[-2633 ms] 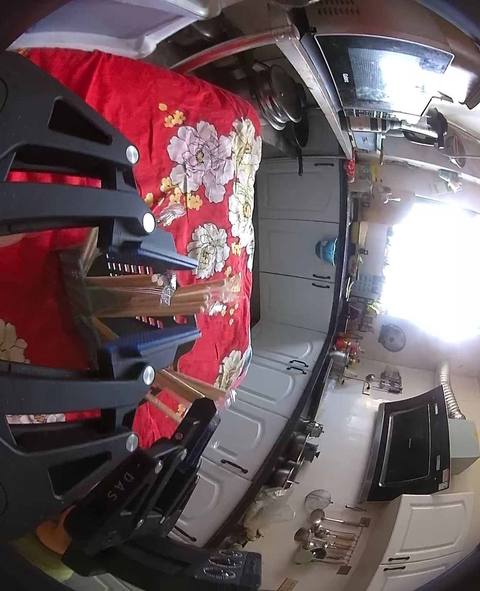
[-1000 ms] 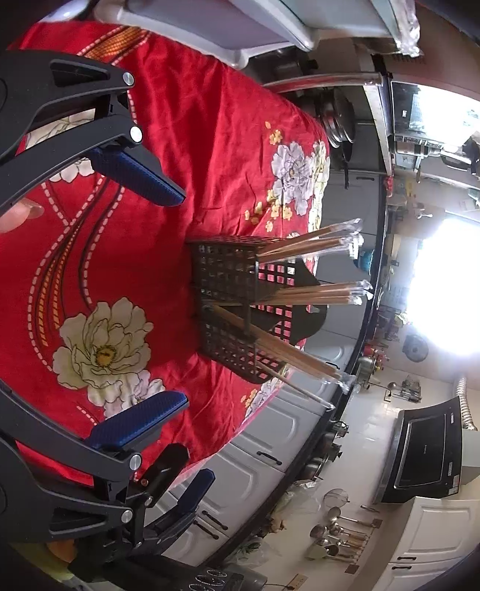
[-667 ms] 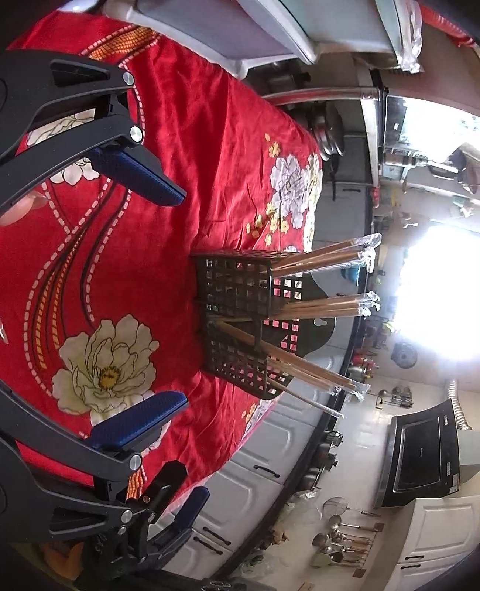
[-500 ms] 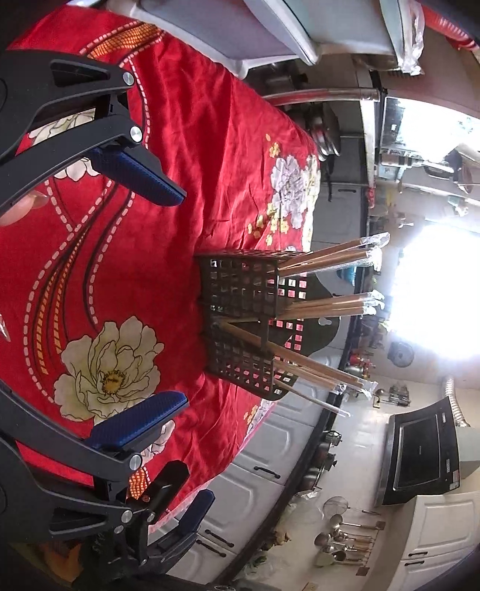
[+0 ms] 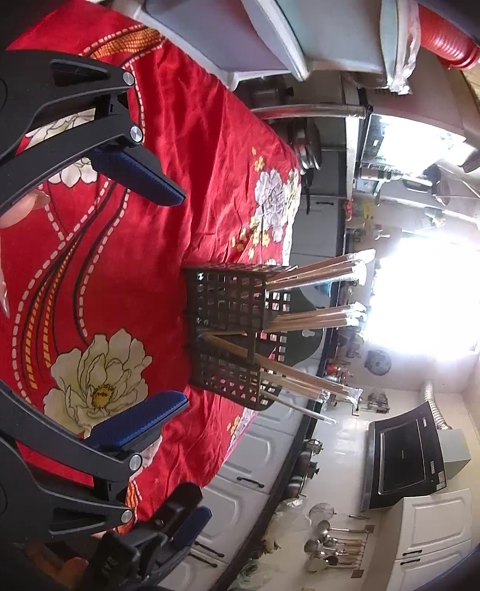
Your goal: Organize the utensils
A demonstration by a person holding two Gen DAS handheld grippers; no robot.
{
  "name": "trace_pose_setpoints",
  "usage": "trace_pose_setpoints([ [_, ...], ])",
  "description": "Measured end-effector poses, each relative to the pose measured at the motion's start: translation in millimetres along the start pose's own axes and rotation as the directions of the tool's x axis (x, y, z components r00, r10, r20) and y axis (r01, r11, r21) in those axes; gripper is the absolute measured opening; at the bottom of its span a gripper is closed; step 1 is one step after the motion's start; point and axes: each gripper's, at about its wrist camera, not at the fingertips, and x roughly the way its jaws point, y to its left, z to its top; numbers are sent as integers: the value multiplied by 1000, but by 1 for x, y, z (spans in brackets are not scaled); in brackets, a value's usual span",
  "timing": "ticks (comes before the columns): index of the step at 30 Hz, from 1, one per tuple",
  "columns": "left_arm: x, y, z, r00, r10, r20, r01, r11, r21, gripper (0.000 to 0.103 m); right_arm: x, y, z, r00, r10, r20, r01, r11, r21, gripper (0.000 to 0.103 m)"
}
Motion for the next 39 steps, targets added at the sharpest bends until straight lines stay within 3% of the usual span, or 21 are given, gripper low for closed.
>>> trace_pose_setpoints([
  [39,1,1,-5,1000,10,18,-10,1000,8,93,2,-2,-6,1000,-9,-16,9,1000,16,97],
])
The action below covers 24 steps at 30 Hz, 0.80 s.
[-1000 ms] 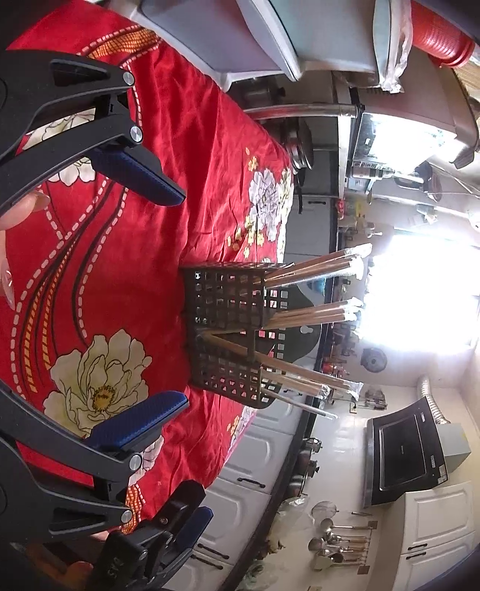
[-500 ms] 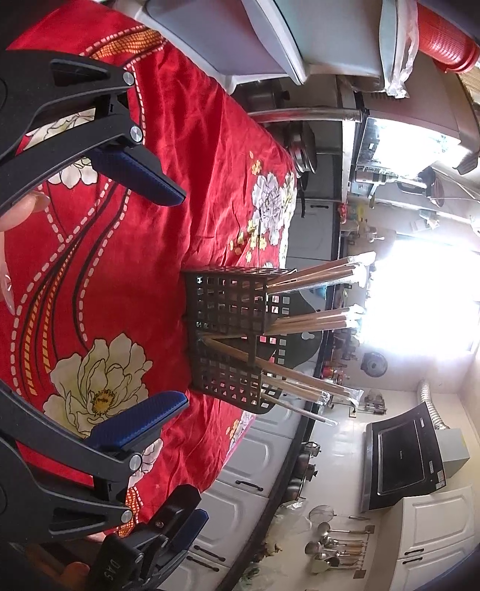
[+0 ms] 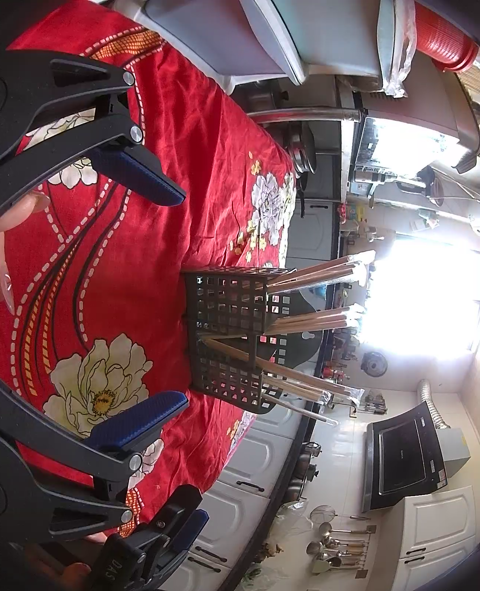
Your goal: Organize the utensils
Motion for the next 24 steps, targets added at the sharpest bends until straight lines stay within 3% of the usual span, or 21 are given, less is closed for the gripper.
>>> trace_pose_setpoints([
  [24,-1,0,0,1000,2,2,-2,1000,1,93,-2,1,0,1000,5,1,-5,1000,0,97],
])
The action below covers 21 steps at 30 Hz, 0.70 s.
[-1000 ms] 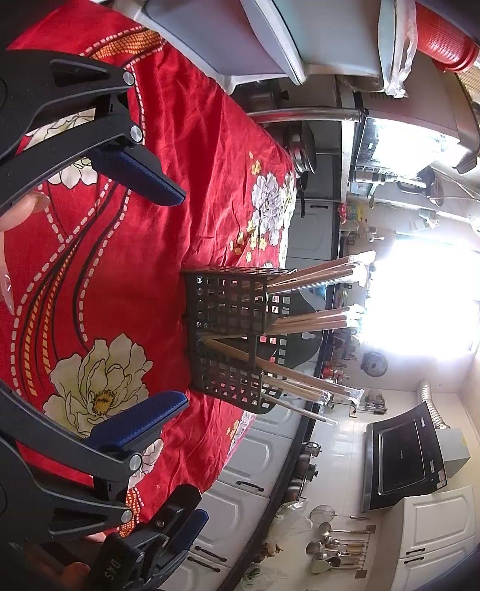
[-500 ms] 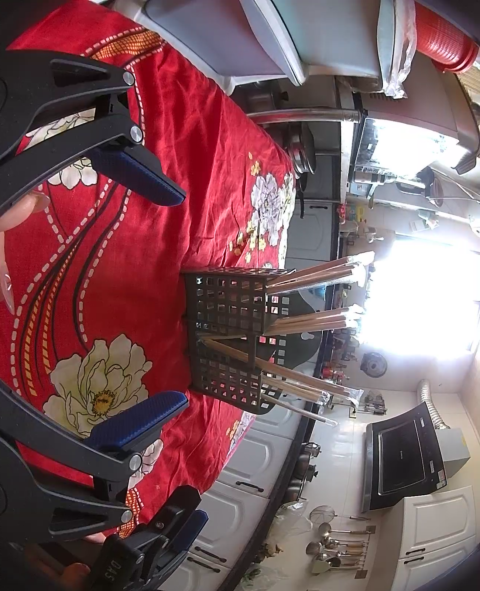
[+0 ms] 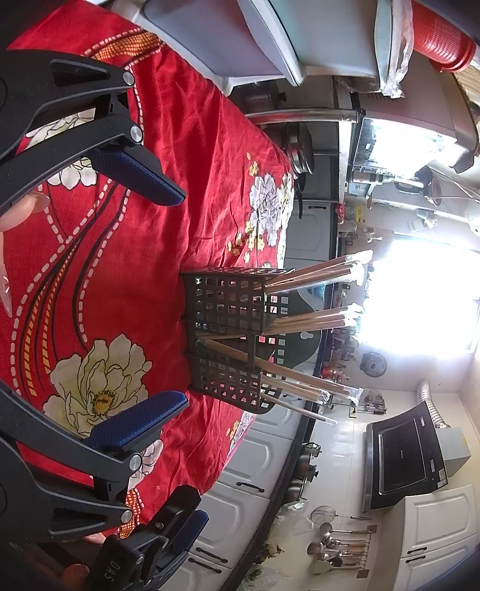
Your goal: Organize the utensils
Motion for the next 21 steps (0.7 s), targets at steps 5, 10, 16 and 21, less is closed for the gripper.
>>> trace_pose_setpoints([
  [5,0,0,0,1000,1,0,-1,1000,1,93,0,0,0,1000,0,0,0,1000,-1,97],
  [10,0,1,0,1000,0,-3,0,1000,-2,93,0,0,0,1000,-1,-1,1,1000,-1,97],
  [16,-1,1,1,1000,1,-7,-1,1000,1,93,0,-1,0,1000,-1,-1,1,1000,0,97],
  [21,1,0,2,1000,22,-17,-22,1000,0,93,0,-1,0,1000,-2,-2,2,1000,1,97],
])
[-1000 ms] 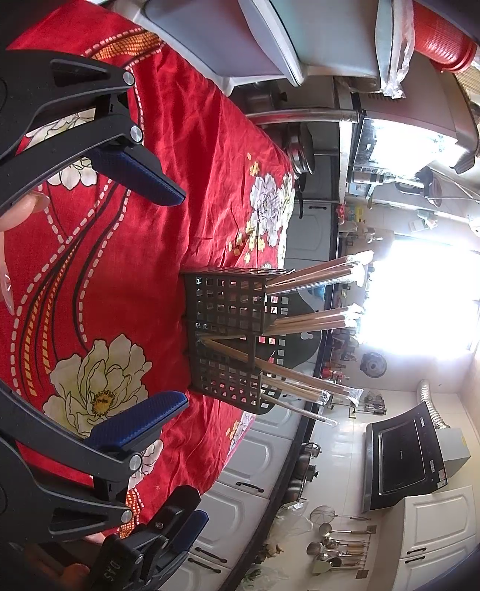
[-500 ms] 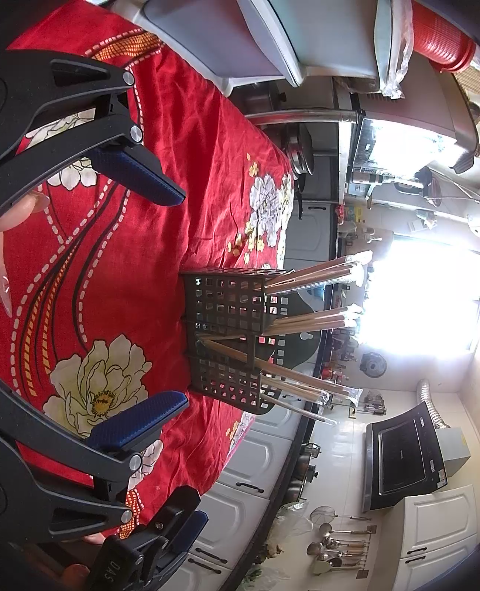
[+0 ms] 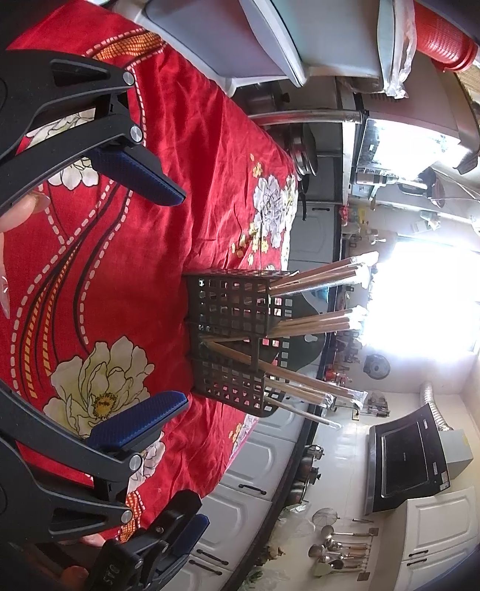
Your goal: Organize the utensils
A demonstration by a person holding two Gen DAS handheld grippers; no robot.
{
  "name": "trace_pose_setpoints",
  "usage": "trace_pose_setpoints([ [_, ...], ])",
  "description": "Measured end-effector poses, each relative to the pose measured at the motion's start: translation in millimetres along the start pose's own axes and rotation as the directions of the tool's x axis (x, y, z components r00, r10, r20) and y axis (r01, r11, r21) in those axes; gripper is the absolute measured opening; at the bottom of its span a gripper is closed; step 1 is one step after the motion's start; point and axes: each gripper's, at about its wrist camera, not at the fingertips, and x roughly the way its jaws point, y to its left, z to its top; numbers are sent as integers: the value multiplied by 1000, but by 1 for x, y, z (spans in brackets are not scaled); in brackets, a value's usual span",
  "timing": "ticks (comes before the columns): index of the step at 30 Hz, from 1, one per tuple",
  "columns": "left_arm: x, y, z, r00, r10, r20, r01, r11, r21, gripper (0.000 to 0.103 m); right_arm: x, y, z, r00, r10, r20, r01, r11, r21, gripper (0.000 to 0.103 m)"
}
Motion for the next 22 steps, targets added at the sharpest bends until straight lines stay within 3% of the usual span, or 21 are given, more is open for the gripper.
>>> trace_pose_setpoints([
  [10,7,2,-1,999,35,-33,-36,999,-18,93,4,-3,-2,1000,-18,-21,19,1000,11,97],
  [12,8,3,0,997,40,-61,-41,999,-21,93,8,-7,0,998,-31,-52,32,999,25,97],
  [14,17,10,5,985,81,-149,-82,997,0,93,14,-17,5,993,-59,-105,63,997,37,97],
  [16,33,34,15,957,109,-269,-117,993,-15,93,28,-35,13,976,-113,-188,122,992,38,97],
  [18,46,62,24,934,144,-328,-157,987,-15,93,52,-69,18,926,-198,-321,219,975,30,97],
  [20,66,104,33,883,283,-375,-298,954,18,93,70,-107,19,882,-255,-398,298,953,51,97],
  [21,75,120,35,865,322,-384,-340,940,22,93,79,-125,17,862,-268,-431,325,944,61,97],
  [22,87,138,37,843,356,-404,-384,923,12,93,91,-141,15,828,-287,-481,358,932,61,97],
])
